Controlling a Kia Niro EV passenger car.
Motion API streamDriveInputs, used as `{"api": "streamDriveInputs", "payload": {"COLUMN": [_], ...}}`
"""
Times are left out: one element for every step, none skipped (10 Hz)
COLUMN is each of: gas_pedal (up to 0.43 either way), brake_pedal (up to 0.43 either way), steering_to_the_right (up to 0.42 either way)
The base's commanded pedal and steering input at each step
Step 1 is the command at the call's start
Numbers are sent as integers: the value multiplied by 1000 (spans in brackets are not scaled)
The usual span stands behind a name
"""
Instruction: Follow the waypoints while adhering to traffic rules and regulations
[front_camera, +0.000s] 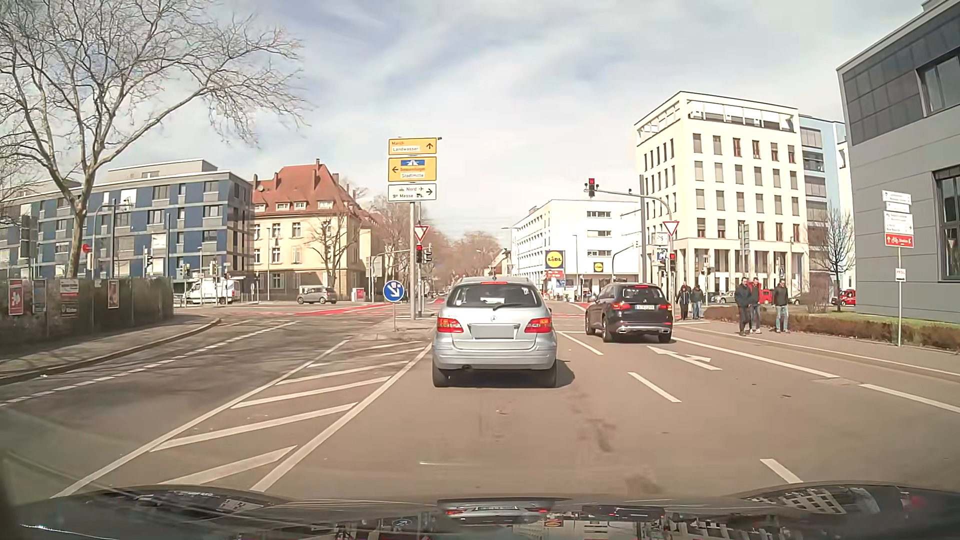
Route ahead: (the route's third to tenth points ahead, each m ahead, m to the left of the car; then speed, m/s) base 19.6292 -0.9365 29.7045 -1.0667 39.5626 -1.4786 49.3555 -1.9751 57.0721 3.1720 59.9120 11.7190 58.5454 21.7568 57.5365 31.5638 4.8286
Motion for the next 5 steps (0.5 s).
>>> {"api": "streamDriveInputs", "payload": {"gas_pedal": [0, 0, 0, 0, 0], "brake_pedal": [250, 250, 250, 250, 250], "steering_to_the_right": [6, 6, 6, 6, 6]}}
